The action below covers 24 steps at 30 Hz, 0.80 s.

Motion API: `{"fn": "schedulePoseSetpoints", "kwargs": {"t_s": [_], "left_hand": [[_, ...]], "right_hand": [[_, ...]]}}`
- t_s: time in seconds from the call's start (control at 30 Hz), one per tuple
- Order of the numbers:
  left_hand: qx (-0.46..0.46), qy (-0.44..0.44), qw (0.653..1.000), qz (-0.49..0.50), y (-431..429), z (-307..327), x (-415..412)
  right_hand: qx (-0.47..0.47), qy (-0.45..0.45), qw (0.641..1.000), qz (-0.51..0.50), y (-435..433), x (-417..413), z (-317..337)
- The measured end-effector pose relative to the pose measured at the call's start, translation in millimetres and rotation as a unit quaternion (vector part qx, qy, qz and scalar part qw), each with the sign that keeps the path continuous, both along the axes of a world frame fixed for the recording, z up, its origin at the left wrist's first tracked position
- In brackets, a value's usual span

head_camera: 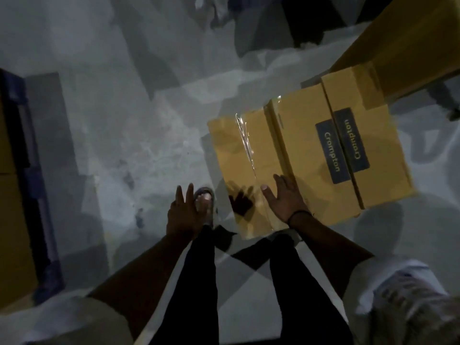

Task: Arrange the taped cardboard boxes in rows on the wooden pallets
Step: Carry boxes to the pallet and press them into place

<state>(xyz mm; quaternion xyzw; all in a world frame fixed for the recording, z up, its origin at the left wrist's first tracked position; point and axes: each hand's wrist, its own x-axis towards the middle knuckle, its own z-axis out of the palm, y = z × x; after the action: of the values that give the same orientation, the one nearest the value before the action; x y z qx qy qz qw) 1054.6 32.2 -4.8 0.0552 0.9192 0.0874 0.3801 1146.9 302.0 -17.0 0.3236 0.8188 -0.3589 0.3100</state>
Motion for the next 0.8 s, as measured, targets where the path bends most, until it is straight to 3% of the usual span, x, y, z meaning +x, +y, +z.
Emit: {"fn": "schedulePoseSetpoints", "kwargs": {"t_s": [0.2,0.33,0.43,0.57,0.63,0.8], "left_hand": [[0.028,-0.004,0.995,0.094,69,-124,40],[0.078,-0.006,0.99,0.121,112,-193,44],[0.08,-0.001,0.991,0.104,125,-233,42],[-0.013,-0.057,0.997,0.047,123,-271,41],[-0.017,-0.085,0.995,0.051,117,-278,39],[-0.023,-0.071,0.997,0.03,107,-282,40]], "right_hand": [[-0.014,-0.035,0.999,0.035,40,-17,-145],[0.042,0.002,0.998,0.039,60,-31,-209],[0.116,0.025,0.99,0.079,52,-34,-230],[0.18,0.022,0.979,0.094,32,-33,-249],[0.214,0.02,0.971,0.102,28,-35,-255],[0.226,-0.016,0.969,0.102,23,-37,-263]]}}
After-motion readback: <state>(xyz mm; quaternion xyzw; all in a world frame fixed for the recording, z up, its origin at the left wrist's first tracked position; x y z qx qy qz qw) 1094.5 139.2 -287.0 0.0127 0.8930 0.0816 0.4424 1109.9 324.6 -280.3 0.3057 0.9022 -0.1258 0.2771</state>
